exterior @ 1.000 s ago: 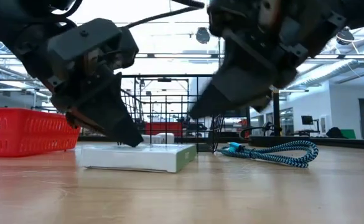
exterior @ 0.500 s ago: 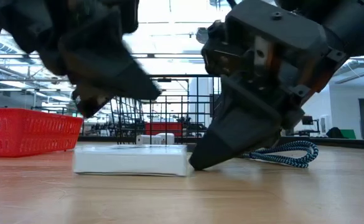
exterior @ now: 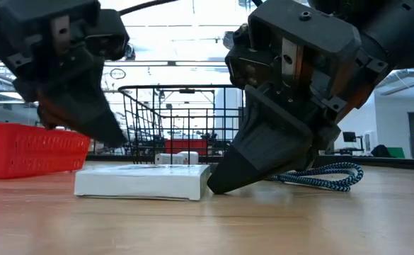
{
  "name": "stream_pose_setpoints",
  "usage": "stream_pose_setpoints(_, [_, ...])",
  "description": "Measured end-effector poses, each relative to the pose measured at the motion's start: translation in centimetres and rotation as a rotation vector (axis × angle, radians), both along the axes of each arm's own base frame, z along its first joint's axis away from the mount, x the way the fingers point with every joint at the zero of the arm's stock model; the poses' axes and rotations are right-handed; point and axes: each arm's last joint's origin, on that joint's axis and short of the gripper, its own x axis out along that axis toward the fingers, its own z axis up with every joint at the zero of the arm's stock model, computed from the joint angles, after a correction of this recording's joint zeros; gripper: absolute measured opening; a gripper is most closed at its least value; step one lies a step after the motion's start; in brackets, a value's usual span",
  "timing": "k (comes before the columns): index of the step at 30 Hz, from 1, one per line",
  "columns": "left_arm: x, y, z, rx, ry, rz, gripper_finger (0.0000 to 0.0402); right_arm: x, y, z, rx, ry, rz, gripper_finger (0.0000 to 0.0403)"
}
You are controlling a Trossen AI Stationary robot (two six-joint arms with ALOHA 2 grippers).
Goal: Pick and place items into bin
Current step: Put the card reader box into the orange basket
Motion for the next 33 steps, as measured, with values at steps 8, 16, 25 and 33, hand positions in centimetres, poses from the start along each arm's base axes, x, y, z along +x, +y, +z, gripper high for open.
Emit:
stream_pose_setpoints(8, [0.8,0.6,-2.0,-0.032,0.064,0.021,0.0008,0.2,-0.2,0.1,-0.014,-0.028,-0.009,0.0000])
stream_pose_setpoints(16, [1.1,0.5,-2.5,-0.085,0.076,0.000,0.0005,0.9,0.3,0.8,-0.053,-0.163,0.076,0.0000])
stream_pose_setpoints(25, [1.3,-0.2,-2.3,-0.130,0.036,-0.050,0.0004,0.9,1.5,1.8,-0.057,-0.267,0.120,0.0000])
stream_pose_setpoints(33, [1.5,-0.7,-2.0,-0.143,-0.007,-0.075,0.0012,1.0,1.6,2.1,-0.066,-0.292,0.135,0.0000])
